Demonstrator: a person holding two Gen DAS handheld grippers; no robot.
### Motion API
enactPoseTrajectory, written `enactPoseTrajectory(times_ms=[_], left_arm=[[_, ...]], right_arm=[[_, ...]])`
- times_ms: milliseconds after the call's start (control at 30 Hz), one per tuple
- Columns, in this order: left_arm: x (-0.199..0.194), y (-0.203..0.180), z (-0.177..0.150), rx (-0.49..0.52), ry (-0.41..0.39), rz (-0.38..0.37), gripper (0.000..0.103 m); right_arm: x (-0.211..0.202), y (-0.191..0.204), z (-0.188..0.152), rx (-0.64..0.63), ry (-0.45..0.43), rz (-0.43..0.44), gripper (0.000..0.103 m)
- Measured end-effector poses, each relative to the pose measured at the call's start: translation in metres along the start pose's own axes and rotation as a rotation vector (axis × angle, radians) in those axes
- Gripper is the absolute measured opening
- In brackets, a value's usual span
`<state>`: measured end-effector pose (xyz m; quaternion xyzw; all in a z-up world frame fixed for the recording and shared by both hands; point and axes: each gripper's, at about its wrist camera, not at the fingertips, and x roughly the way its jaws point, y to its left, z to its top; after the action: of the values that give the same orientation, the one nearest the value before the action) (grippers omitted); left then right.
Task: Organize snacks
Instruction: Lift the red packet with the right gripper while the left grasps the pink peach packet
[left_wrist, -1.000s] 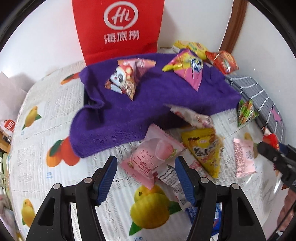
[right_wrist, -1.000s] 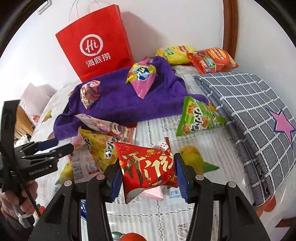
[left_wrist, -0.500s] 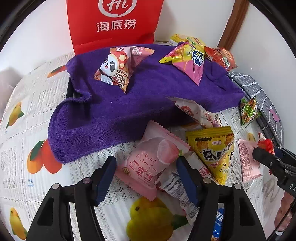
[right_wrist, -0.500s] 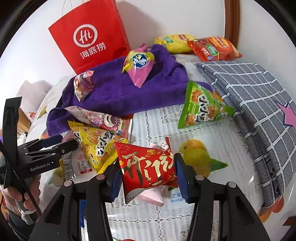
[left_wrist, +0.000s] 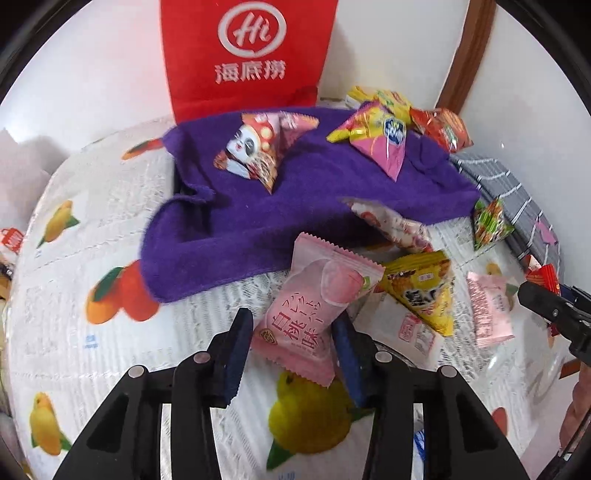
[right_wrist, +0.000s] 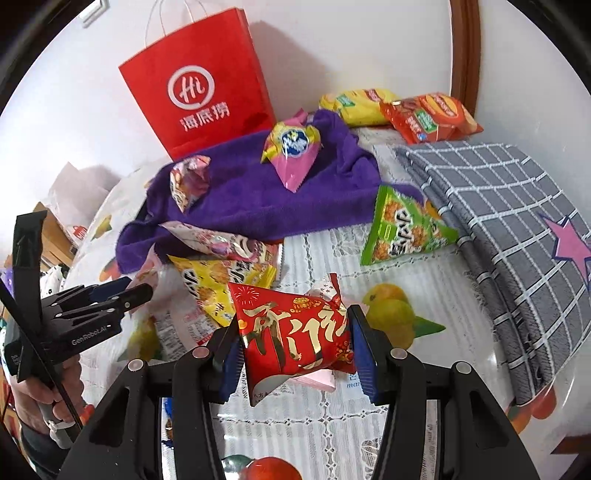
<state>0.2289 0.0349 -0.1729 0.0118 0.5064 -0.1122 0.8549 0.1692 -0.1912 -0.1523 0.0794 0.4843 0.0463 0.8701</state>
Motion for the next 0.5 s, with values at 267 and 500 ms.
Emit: enactPoseTrajectory(times_ms=[267,500], left_arm=[[-0.053,0.001,0.025,-0.029,-0.088,0.018,0.042],[-0.072,-0.006,0.064,-0.028,-0.138,0.023,0.042]], right_arm=[[-0.025,0.007,0.028,-0.047,-0.057,-0.02,0.051],[-0.041,0.015,0.075,-0.067,-0.122,-0.021,0.051]])
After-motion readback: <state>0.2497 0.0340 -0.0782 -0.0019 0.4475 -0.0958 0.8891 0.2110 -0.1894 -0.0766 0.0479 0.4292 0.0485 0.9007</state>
